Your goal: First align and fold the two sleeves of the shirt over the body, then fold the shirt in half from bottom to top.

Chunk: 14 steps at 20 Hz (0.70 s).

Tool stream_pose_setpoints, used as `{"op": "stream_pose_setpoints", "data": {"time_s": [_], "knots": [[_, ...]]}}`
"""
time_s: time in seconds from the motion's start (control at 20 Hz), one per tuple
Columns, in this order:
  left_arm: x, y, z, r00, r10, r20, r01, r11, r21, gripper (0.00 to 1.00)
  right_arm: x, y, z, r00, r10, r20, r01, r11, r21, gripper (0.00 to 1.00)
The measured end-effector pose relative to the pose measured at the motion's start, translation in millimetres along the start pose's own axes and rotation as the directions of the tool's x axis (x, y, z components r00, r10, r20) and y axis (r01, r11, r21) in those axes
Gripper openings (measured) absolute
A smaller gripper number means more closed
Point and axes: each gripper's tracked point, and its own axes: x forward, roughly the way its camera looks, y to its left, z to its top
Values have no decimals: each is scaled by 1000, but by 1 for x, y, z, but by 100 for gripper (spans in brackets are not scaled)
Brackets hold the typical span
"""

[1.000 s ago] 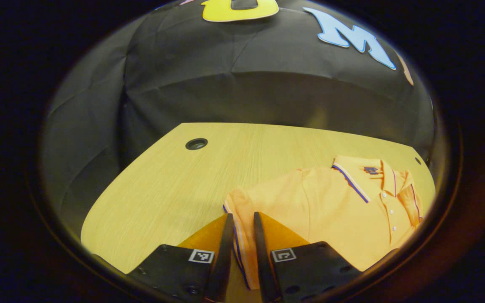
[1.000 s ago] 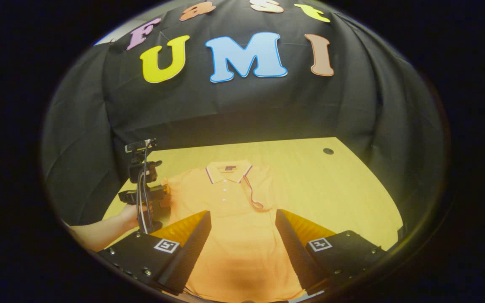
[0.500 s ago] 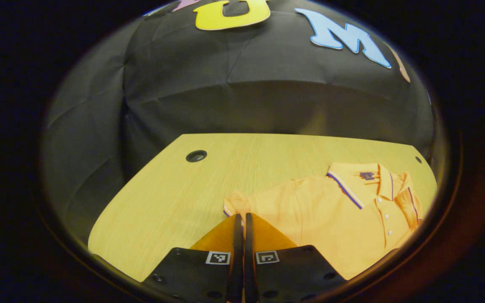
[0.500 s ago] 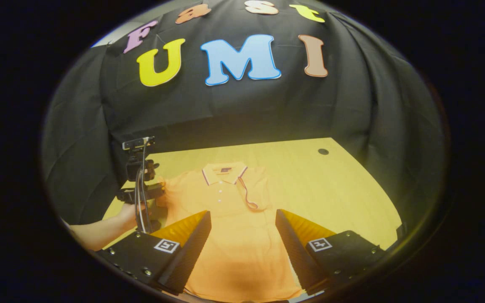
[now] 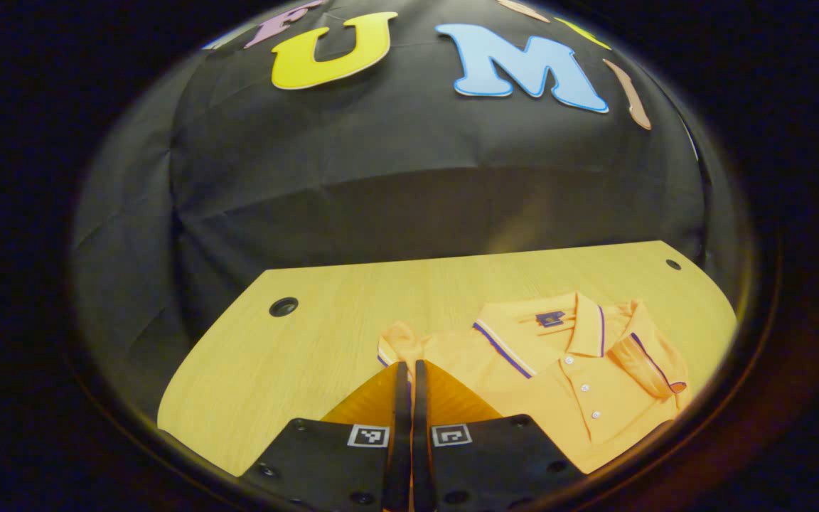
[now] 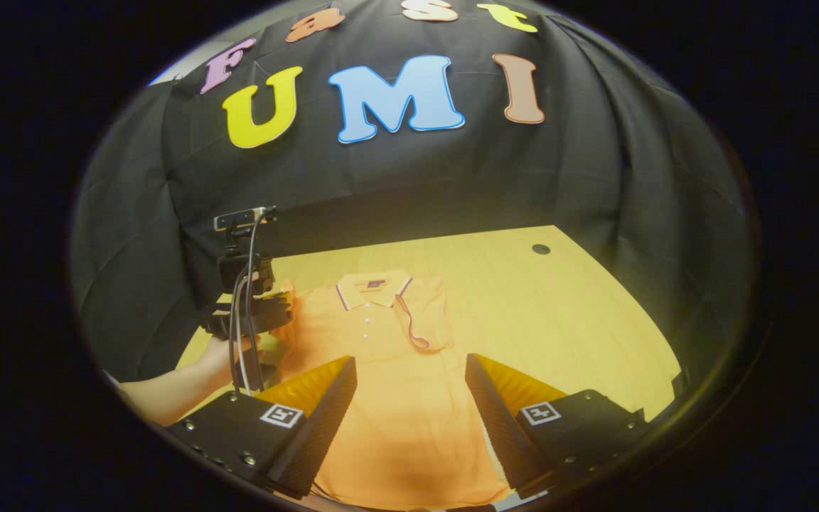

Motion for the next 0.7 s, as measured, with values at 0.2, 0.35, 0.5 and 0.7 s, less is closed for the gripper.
{"op": "stream_pose_setpoints", "data": {"time_s": [0.2,0.35,0.5,0.7], "knots": [[6,-32,-9,998,-57,-35,58,998,24,8,0,-8,-7,1000,-23,-12,24,1000,17,95],[10,-48,-19,994,-87,-66,91,995,52,9,3,-13,-13,999,-47,-21,48,997,55,95],[13,-62,-24,989,-121,-88,128,989,76,15,6,-17,-21,998,-63,-30,66,994,92,95],[8,-75,-26,982,-162,-98,171,981,90,32,7,-20,-26,997,-71,-35,74,991,111,95]]}}
